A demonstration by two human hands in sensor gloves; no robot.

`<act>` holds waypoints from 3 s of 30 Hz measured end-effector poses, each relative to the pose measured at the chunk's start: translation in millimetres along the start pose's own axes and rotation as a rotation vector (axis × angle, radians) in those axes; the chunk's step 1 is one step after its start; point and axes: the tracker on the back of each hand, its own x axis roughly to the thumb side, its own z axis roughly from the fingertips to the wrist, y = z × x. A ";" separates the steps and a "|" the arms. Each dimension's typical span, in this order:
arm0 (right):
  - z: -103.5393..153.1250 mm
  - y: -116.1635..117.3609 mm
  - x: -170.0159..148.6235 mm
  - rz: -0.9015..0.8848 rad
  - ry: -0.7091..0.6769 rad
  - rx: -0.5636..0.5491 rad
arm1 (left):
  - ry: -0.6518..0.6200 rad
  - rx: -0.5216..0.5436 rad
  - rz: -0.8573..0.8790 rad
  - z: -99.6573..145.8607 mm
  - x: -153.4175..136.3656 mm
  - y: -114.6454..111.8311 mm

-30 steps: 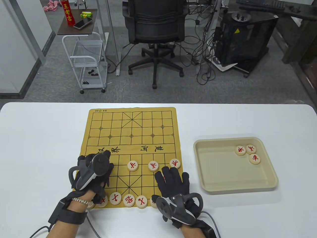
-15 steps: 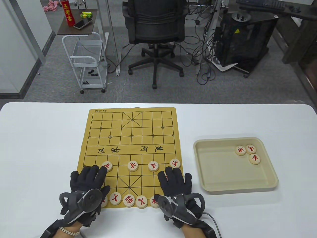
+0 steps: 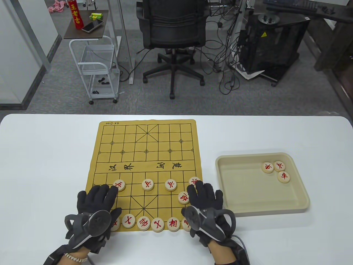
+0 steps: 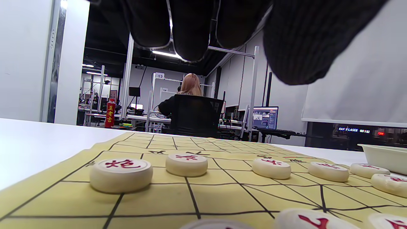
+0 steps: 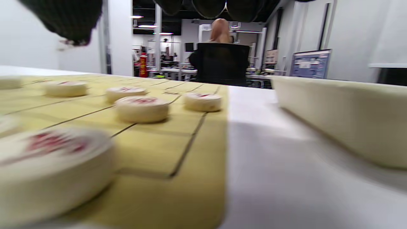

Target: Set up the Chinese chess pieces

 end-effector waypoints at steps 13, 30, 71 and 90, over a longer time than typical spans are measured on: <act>-79.7 -16.7 -185.8 0.278 0.450 0.222 | 0.000 -0.002 -0.020 -3.5 4.6 -0.2; -107.4 30.3 -268.8 0.375 0.593 0.514 | 0.037 -0.004 -0.022 -5.5 1.2 -0.4; -1.7 -23.5 -44.8 0.051 -0.270 0.080 | 0.048 -0.026 -0.008 -2.2 -6.0 1.7; -10.2 -33.7 -64.6 -0.020 -0.156 0.068 | 0.035 -0.043 -0.004 -1.8 -5.5 0.3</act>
